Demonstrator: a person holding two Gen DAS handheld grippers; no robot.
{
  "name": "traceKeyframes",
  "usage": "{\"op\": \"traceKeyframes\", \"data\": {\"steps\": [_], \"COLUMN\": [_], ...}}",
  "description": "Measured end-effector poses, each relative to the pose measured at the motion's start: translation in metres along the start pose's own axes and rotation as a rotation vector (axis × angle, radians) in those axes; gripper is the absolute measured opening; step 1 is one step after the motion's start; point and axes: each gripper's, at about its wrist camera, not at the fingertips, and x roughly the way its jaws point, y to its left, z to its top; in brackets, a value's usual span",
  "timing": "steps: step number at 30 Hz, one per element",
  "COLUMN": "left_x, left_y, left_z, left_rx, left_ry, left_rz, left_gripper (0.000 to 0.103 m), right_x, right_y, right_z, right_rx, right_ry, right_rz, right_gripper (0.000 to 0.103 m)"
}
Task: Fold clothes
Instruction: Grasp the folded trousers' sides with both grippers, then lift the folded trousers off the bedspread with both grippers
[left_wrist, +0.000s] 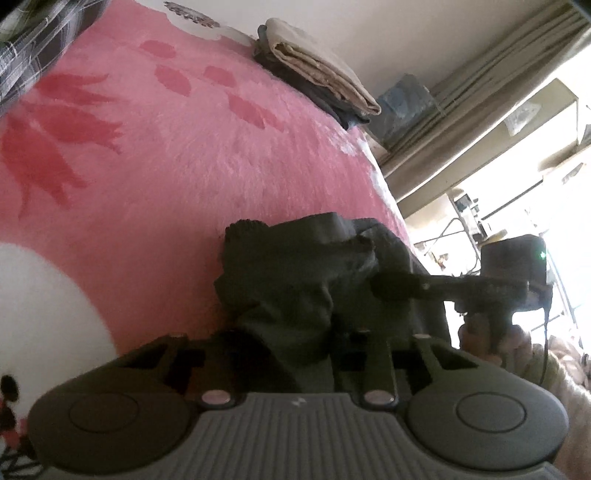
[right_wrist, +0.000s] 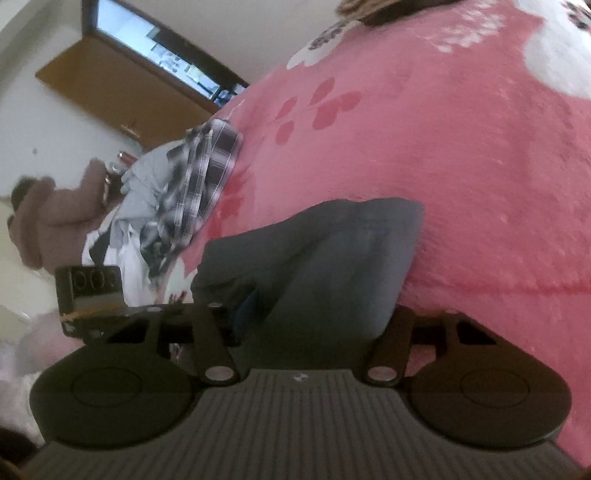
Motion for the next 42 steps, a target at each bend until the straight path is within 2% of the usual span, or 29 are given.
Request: {"op": "traceKeyframes", "data": {"steps": [3, 6, 8, 11, 17, 22, 28, 31, 35, 38, 42], "left_x": [-0.008, -0.020, -0.032, -0.057, -0.116, -0.174, -0.250, -0.276, -0.288, -0.279, -0.232], "left_y": [-0.009, -0.018, -0.023, -0.037, -0.070, -0.102, -0.156, -0.168, -0.168, -0.165, -0.159], "left_z": [-0.002, 0.000, 0.007, 0.023, 0.069, 0.123, 0.191, 0.212, 0.219, 0.218, 0.244], "left_rx": [0.029, 0.039, 0.035, 0.085, 0.185, 0.237, 0.300, 0.314, 0.325, 0.316, 0.283], "left_ry": [-0.037, -0.074, -0.102, -0.149, -0.249, -0.330, -0.421, -0.423, -0.418, -0.405, -0.361], "left_rz": [-0.010, -0.031, -0.053, -0.072, -0.089, -0.078, -0.038, -0.042, -0.026, 0.016, 0.038], "left_gripper": [0.017, 0.016, 0.015, 0.015, 0.015, 0.014, 0.014, 0.014, 0.014, 0.014, 0.014], "right_x": [-0.006, -0.019, -0.031, -0.049, -0.079, -0.097, -0.123, -0.134, -0.132, -0.123, -0.109], "right_y": [0.004, 0.016, 0.028, 0.049, 0.105, 0.167, 0.246, 0.281, 0.302, 0.306, 0.285], "right_z": [-0.002, -0.007, -0.008, -0.008, 0.015, 0.048, 0.105, 0.133, 0.135, 0.130, 0.143], "right_rx": [0.007, -0.012, -0.012, -0.013, -0.046, -0.087, -0.098, -0.081, -0.020, 0.002, 0.059], "right_ry": [-0.025, -0.085, -0.141, -0.219, -0.359, -0.472, -0.577, -0.622, -0.669, -0.691, -0.653], "right_rz": [0.001, 0.000, 0.014, 0.034, 0.080, 0.112, 0.160, 0.193, 0.232, 0.202, 0.143], "right_gripper": [0.019, 0.014, 0.014, 0.013, 0.013, 0.013, 0.013, 0.013, 0.013, 0.013, 0.013]}}
